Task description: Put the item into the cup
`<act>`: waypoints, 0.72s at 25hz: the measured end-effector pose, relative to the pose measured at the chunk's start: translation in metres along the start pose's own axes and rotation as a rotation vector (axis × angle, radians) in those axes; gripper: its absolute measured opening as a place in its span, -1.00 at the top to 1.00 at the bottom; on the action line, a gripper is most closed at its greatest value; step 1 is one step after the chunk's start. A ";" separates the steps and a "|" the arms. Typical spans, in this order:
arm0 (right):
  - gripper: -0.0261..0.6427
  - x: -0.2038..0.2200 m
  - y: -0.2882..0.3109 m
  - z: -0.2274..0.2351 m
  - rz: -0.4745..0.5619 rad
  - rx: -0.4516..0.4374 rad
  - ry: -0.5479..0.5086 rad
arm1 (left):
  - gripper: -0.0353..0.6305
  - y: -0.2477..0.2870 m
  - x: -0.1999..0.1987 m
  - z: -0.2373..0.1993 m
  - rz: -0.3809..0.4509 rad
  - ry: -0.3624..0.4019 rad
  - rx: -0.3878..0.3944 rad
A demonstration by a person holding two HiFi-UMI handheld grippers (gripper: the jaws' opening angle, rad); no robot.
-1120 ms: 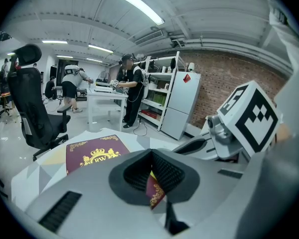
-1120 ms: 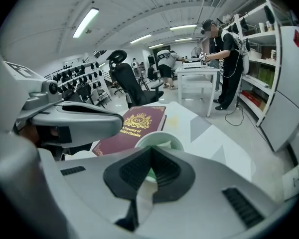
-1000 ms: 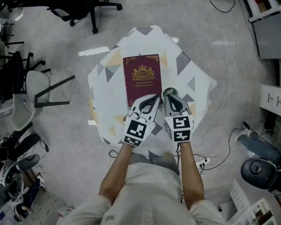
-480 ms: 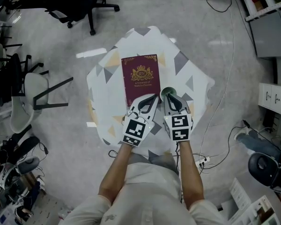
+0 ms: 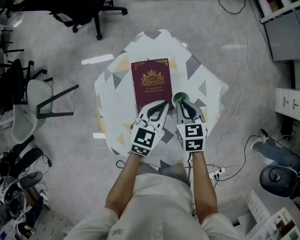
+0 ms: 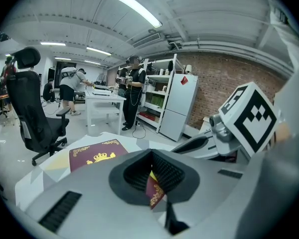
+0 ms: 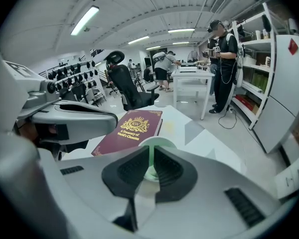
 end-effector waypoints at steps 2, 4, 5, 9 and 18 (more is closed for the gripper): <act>0.81 -0.005 -0.006 -0.002 0.021 0.004 -0.004 | 0.86 -0.003 -0.003 0.001 0.004 0.008 0.006; 0.81 -0.010 -0.013 -0.003 0.042 0.012 -0.013 | 0.86 -0.007 -0.008 0.002 0.010 0.019 0.013; 0.81 -0.012 -0.017 -0.003 0.053 0.020 -0.019 | 0.86 -0.010 -0.011 0.003 0.014 0.026 0.018; 0.81 -0.024 -0.037 -0.006 0.112 0.054 -0.020 | 0.86 -0.020 -0.023 0.007 0.029 0.054 0.039; 0.81 -0.049 -0.101 -0.010 0.271 0.160 -0.007 | 0.86 -0.052 -0.057 0.029 0.085 0.109 0.108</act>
Point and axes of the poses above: the fingertips, and each gripper's own axes: y forward along the fingers, z to its right, x out of its underside, the point moved 2 cm from there along -y, backward along the fingers, and after that the axes turned 6 degrees about -y, right-handed, at the moved point
